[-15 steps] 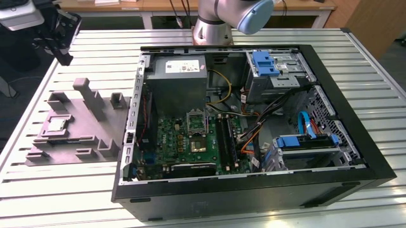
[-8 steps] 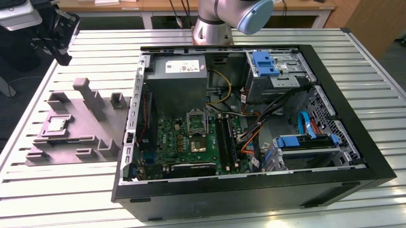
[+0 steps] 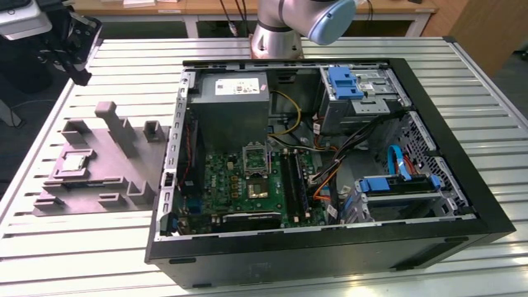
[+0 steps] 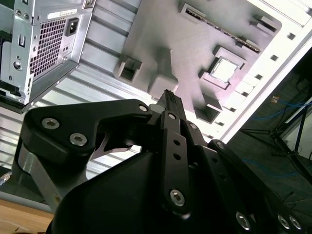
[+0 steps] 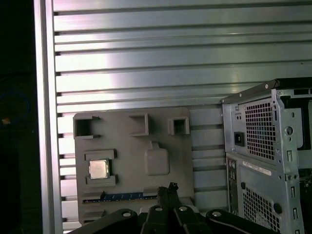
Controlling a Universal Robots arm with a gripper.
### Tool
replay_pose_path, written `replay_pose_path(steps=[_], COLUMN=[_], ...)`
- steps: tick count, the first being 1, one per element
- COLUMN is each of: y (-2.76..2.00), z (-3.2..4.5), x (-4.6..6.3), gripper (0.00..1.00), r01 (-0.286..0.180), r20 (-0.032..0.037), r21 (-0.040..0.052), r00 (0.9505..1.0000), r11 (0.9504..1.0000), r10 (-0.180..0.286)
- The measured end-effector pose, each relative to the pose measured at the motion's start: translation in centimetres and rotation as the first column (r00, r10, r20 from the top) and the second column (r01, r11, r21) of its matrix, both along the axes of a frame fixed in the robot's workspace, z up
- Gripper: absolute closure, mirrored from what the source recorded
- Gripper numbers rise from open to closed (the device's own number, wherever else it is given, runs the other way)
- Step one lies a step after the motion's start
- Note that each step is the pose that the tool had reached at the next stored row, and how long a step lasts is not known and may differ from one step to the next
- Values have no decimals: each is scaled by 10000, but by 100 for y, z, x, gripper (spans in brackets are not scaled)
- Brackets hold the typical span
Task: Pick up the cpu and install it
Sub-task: 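Reach for the cpu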
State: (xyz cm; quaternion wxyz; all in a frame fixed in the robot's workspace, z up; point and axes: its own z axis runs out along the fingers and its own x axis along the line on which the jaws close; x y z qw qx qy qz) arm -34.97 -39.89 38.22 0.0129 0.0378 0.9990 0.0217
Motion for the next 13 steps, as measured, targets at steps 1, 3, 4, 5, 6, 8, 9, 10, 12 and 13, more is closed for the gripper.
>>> replay_pose_path(steps=[1,3,4,5,6,8,9,10,12,13], y=[0,0,0,0,0,0,0,0,0,0], z=[-1,-1,-1,-2,-2,-3,-4,-4,-6,-6], x=[-4,-13,-18,-22,-27,-34,-38,-40,-48,-52], gripper=[89,89,89,89,89,89,89,89,89,89], r01=[1,1,1,1,1,0,1,0,1,1], r20=[1,0,0,0,0,0,0,1,1,0], r21=[0,1,0,0,0,1,0,1,0,0], r00=[10000,10000,10000,10000,10000,10000,10000,10000,10000,10000], r11=[10000,10000,10000,10000,10000,10000,10000,10000,10000,10000], r10=[-1,-1,-1,-1,-1,0,-1,0,-1,-1])
